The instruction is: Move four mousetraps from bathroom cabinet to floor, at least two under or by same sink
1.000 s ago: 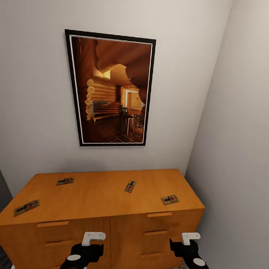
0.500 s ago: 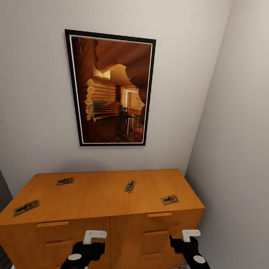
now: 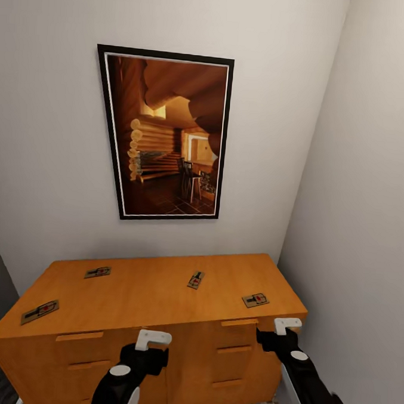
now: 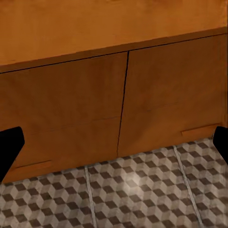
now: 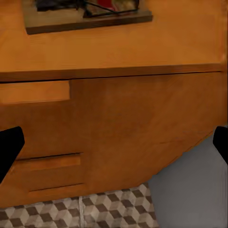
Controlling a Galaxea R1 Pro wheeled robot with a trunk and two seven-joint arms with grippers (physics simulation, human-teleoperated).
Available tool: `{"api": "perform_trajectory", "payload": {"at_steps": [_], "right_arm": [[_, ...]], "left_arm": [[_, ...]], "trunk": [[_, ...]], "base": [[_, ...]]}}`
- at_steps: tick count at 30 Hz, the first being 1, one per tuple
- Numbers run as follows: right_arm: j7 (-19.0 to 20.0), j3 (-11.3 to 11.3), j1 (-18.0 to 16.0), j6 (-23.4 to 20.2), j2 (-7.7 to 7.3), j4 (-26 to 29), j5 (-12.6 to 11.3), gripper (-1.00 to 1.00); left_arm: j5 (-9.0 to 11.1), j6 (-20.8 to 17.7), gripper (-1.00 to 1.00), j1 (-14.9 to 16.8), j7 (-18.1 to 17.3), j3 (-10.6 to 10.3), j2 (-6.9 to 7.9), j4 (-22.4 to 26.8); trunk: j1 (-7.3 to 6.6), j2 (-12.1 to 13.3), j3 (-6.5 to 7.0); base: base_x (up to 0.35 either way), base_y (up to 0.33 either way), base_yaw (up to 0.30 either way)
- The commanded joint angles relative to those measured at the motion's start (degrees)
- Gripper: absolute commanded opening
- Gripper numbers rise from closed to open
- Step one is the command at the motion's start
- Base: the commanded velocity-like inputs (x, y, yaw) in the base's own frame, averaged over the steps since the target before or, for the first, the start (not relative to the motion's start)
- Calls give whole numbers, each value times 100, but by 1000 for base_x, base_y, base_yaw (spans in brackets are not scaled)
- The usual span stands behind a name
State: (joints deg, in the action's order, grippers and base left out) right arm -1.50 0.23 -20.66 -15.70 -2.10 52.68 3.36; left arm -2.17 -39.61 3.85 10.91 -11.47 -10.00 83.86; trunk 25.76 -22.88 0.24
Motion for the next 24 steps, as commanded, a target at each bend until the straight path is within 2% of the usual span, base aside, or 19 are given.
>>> {"api": "perform_trajectory", "payload": {"at_steps": [1, 6, 11, 12, 17, 21, 22, 24], "right_arm": [[-8, 3, 0, -249, -1, 318, 31, 100], [-8, 3, 0, -744, -1, 989, 22, 100], [-3, 3, 0, -1292, -1, 1577, 7, 100], [-2, 3, 0, -1482, -1, 1801, 1, 100], [-2, 3, -5, -1780, -1, 2274, -7, 100], [-6, 3, -57, -1935, -1, 2502, -9, 100], [-7, 3, -113, -2008, -1, 2562, -10, 100], [-7, 3, -175, -2068, -1, 2597, -10, 100]], "left_arm": [[-21, -211, 100, 2, 18, -69, 0, 205], [-25, -504, 100, 64, 91, -211, 0, 412], [-22, -718, 100, 311, 399, -290, 0, 477], [-22, -829, 100, 441, 529, -302, 0, 488], [-8, -1116, 100, 836, 710, -314, 0, 502], [14, -1302, 100, 1209, 762, -318, 0, 504], [22, -1404, 100, 1406, 777, -319, 0, 504], [26, -1521, 100, 1606, 788, -318, 0, 502]], "trunk": [[3, -4, -3], [3, -4, -3], [3, -4, -3], [3, -4, -3], [3, -4, -3], [3, -4, -3], [3, -4, -3], [3, -4, -3]], "base": [[0, 0, 0], [0, 0, 0], [0, 0, 0], [0, 0, 0], [0, 0, 0], [0, 0, 0], [0, 0, 0], [0, 0, 0]]}}
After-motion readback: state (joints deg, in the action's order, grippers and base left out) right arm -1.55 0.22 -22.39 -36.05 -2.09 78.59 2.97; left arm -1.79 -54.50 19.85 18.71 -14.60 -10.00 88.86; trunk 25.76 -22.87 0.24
